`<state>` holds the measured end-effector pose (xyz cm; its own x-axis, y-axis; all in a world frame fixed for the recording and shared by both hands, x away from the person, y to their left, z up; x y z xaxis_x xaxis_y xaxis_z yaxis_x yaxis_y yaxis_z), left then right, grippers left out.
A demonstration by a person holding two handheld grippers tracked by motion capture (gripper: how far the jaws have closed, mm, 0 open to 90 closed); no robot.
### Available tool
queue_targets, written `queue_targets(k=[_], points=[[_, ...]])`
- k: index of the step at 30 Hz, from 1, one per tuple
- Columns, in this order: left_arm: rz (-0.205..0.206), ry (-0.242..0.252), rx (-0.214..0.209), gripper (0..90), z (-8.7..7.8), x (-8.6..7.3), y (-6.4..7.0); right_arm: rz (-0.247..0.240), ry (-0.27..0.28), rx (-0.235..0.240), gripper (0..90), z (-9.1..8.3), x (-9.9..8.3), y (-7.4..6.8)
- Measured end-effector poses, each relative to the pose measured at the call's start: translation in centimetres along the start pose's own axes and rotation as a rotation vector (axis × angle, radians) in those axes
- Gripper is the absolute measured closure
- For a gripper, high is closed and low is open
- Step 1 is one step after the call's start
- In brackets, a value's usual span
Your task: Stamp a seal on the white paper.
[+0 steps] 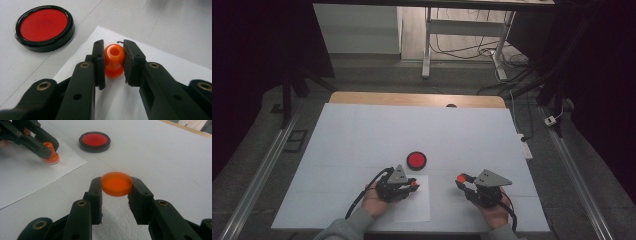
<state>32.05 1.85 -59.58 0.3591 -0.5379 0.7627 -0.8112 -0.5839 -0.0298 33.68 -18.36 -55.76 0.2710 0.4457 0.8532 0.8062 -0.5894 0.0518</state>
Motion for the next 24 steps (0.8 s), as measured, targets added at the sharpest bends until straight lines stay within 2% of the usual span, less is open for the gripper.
queue_targets(k=[15,24], points=[[0.000,0.003,-0.006,72.7,0.00,-0.02,-0.01,0.004,0.001,0.000,64.6,-0.04,0.03,-0.05],[0.021,-0.002,-0.028,71.3,-0.04,0.06,-0.15,0.002,0.005,-0.002,64.6,-0.13,0.13,-0.02]])
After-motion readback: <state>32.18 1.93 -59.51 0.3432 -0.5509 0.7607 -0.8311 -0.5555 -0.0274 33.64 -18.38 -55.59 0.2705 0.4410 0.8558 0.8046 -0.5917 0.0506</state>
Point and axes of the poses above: each handheld gripper's, and its own axes: z roughly forward along the jaws, x roughly out of its top, y roughly to its right, the point moved 9 cm from there along z, roughly forward along the jaws, and after that the axes turned 5 degrees about x, right-handed, at the moved point
